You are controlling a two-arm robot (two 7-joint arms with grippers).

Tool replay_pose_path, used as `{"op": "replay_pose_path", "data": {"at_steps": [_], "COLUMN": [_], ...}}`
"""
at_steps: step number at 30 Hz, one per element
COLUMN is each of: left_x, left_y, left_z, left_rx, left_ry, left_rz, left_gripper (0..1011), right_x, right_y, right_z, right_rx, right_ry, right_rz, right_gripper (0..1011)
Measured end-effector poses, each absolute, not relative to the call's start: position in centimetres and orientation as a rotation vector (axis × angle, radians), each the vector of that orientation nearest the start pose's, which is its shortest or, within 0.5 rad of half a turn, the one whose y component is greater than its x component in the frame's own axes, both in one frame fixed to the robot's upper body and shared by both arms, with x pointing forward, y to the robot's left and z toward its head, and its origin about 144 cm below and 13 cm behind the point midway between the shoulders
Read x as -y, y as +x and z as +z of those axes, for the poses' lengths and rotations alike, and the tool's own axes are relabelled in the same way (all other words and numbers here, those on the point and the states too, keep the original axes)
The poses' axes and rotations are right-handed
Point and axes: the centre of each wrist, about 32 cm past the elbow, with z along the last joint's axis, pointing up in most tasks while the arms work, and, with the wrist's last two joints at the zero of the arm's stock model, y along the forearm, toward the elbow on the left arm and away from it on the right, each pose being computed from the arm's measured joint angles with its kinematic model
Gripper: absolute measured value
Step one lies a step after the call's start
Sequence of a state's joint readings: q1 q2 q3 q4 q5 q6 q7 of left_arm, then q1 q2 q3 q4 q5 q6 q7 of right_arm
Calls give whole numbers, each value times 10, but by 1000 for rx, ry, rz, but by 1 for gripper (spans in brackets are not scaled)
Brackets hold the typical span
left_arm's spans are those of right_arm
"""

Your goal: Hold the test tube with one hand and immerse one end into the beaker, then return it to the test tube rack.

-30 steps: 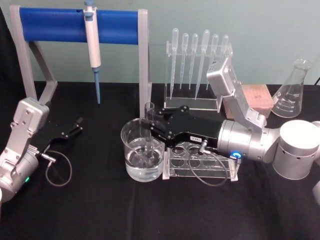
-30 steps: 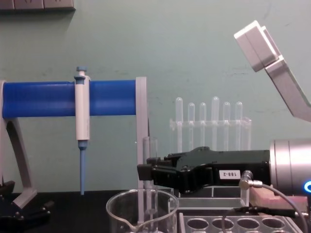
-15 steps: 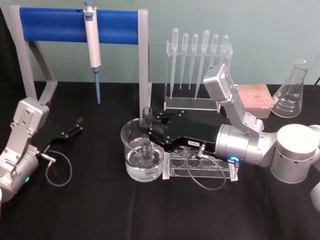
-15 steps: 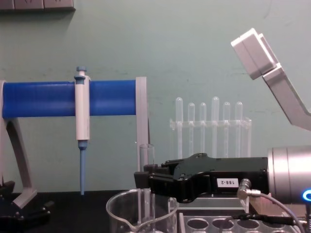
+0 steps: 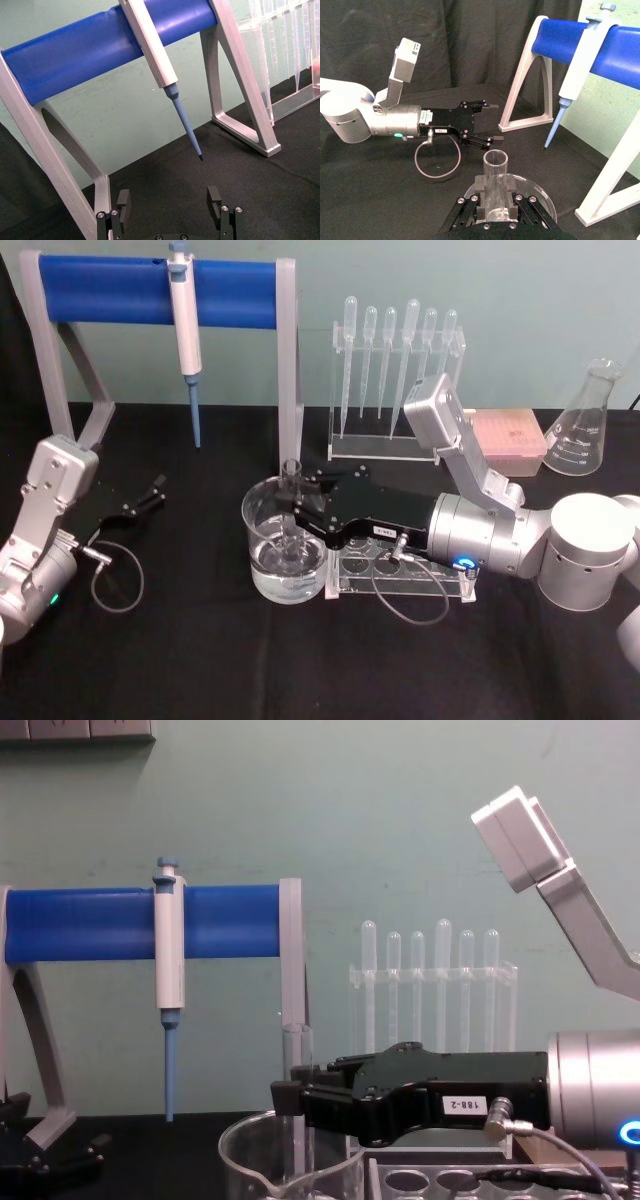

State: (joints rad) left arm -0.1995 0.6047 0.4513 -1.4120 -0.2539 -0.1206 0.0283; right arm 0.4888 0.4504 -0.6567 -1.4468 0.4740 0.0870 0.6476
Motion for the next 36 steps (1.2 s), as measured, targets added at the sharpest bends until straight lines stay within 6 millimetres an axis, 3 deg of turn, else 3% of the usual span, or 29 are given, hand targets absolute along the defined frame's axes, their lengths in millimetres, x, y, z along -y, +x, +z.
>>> {"op": "replay_pose_path", "data": {"at_steps": [36], "left_x": [-310], "left_y": [489], "left_z": [1140], "left_rx": [285], "left_ry": [304], "left_rz": [1248], "left_gripper": [1000], "right_x": [196], "right_y": [543], "right_z": [1217], "right_rx": [69], "right_ry": [-152], "right_rz": [-418], "right_gripper": [242]}}
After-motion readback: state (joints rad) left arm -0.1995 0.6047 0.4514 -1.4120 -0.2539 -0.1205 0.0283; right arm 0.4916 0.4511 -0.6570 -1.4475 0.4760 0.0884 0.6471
